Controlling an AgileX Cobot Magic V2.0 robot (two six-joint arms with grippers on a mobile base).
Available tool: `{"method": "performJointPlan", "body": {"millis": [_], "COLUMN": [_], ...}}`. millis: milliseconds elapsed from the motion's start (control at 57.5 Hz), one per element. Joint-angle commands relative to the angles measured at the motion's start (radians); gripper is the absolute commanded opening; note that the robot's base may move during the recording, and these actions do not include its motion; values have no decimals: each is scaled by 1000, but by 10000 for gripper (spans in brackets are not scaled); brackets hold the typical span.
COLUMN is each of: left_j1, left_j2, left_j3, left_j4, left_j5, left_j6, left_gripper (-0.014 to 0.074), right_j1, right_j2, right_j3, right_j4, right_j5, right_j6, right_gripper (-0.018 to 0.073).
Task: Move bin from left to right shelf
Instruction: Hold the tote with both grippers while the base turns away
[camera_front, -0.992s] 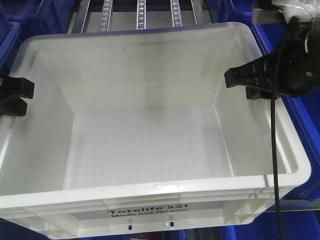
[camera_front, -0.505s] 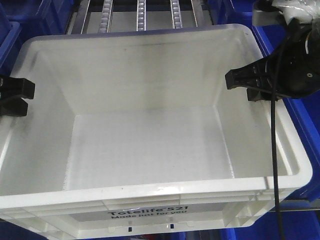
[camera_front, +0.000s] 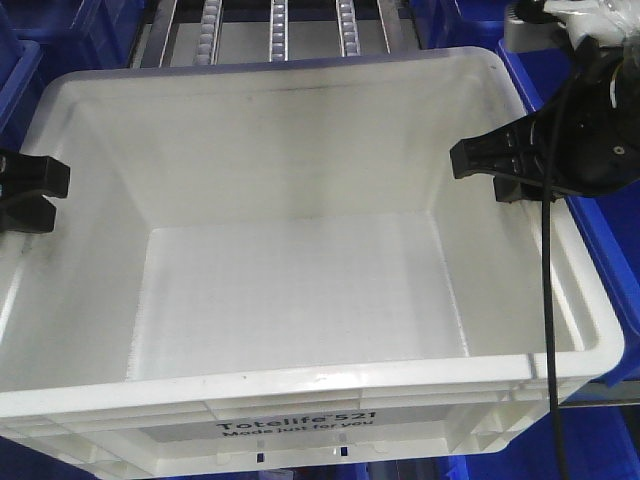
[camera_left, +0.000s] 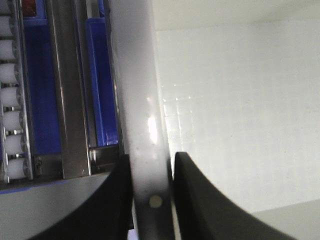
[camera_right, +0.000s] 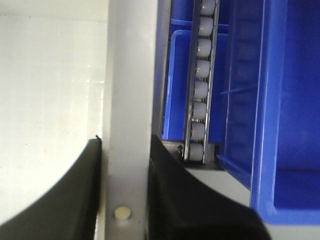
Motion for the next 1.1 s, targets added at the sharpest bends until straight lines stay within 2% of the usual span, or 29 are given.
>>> {"method": "performJointPlan", "body": {"millis": [0,1079], "left_j1": [-5,-5], "left_j2": [-39,-39], "left_j3": [-45,-45], "left_j4": [4,4], "left_j5": [-85,-85], "left_j6": [23,23], "left_gripper": [-6,-6], "right_j1": [-1,-1], "right_j2": [-39,-39], "right_j3": [-44,-44], "right_j4": [-52,-52], "right_j5": [-86,-86], "right_j6": [-18,-18], "right_gripper": [0,0]}}
